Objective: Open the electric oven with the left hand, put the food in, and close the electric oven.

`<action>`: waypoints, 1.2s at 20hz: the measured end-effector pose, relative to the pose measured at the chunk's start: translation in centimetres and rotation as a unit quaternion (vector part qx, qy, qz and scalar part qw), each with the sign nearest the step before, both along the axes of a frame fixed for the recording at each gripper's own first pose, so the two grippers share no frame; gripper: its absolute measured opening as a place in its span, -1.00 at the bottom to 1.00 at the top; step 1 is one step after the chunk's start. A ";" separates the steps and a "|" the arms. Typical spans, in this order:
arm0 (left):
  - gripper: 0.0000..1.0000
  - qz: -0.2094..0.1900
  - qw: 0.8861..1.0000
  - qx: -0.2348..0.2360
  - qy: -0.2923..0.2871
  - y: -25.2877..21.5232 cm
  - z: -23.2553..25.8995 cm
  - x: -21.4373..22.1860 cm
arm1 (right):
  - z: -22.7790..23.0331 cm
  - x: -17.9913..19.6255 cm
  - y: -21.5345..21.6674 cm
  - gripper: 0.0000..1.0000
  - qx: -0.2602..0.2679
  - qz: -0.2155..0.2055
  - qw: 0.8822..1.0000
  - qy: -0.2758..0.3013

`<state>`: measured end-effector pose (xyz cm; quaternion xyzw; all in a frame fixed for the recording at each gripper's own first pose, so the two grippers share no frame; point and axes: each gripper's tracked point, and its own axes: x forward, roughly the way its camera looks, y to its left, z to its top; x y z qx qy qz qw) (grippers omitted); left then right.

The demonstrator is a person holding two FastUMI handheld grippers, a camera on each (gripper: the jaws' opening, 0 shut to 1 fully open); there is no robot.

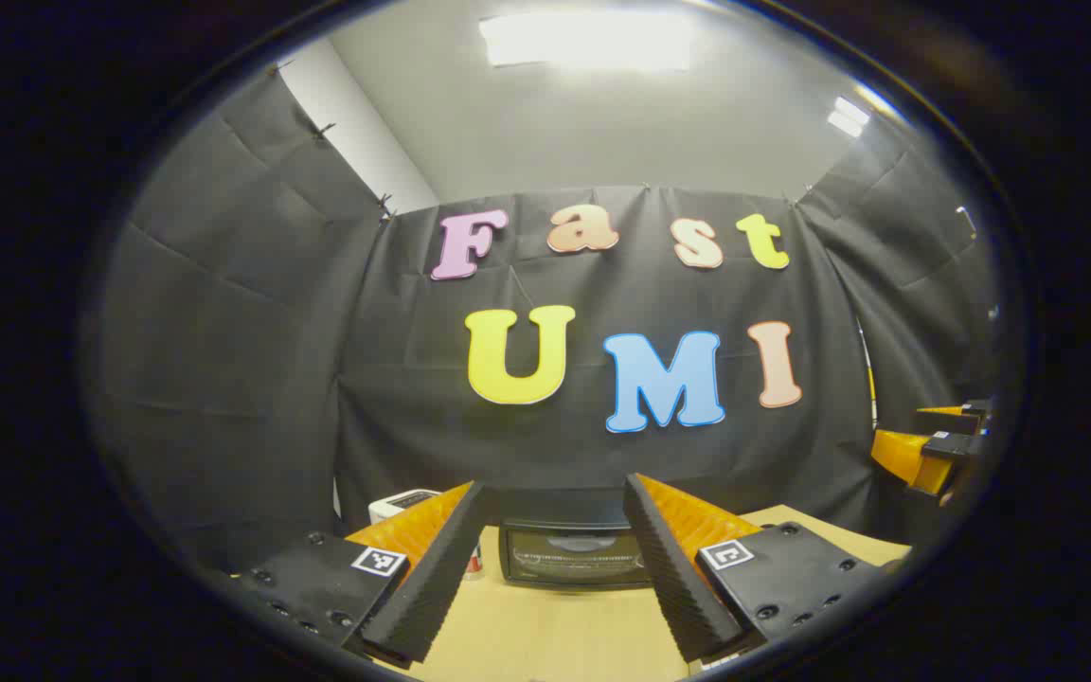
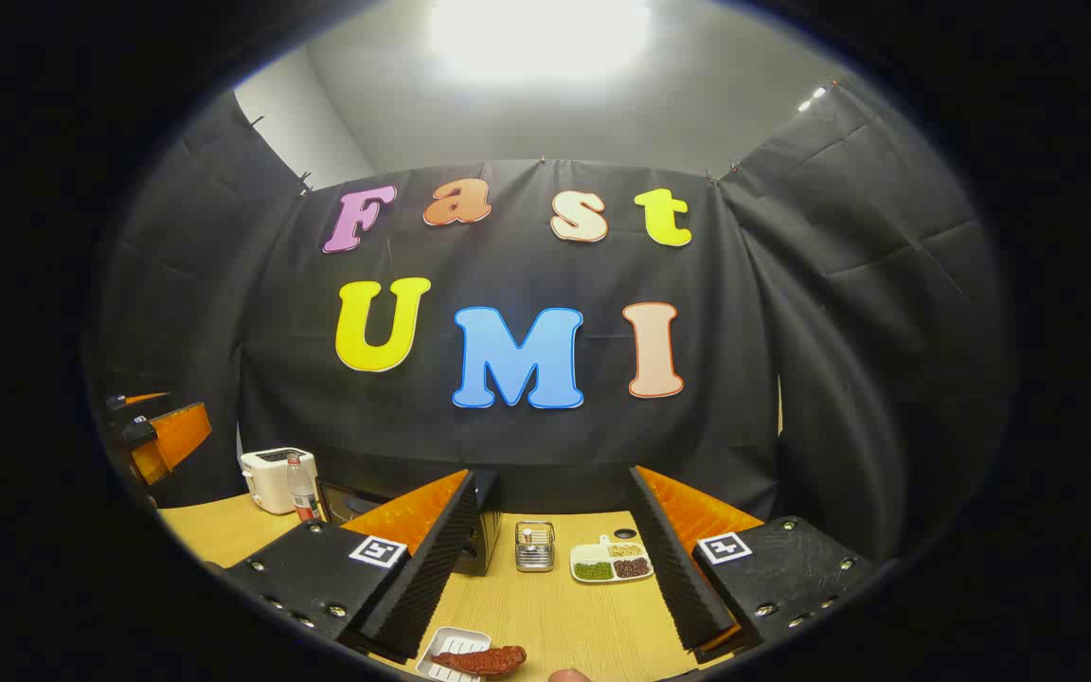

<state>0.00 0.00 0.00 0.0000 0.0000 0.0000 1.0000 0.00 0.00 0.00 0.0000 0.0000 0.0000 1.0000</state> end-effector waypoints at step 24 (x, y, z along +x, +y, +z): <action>0.83 0.008 1.000 0.024 0.010 -4.5 -0.5 -0.2 | -1.5 -0.5 -3.5 0.92 -0.010 0.026 1.000 -0.002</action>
